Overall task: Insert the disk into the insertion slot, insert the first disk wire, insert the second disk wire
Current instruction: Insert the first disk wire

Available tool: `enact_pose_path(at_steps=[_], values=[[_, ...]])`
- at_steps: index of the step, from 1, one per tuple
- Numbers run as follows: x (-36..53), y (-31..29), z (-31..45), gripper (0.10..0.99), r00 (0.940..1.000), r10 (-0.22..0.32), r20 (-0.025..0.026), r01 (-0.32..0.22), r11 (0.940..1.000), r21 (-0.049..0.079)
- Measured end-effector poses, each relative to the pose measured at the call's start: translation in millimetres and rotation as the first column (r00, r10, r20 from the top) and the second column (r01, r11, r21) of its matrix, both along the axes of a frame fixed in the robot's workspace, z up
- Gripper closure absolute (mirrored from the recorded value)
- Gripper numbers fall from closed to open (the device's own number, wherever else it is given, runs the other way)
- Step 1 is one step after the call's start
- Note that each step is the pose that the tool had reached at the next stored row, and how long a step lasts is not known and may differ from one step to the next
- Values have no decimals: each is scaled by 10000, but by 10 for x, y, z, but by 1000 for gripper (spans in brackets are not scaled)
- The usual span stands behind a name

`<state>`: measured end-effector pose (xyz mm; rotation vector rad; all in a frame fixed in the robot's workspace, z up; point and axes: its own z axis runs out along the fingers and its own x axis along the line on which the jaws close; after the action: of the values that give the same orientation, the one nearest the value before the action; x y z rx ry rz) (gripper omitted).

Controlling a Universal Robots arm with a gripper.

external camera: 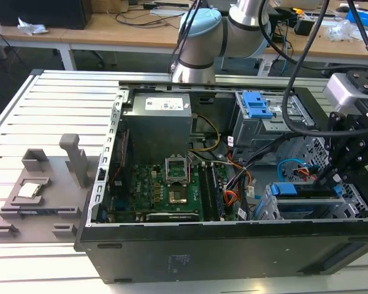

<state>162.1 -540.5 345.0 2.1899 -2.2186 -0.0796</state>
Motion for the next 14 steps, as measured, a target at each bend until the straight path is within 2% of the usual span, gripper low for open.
enact_pose_path(at_steps=[3,9,14], values=[[0,0,-27,922,10000,0,0,0,10000,83],[11,-3,-81,922,10000,1,1,-1,9999,106],[14,-4,-97,922,10000,0,1,0,9999,106]])
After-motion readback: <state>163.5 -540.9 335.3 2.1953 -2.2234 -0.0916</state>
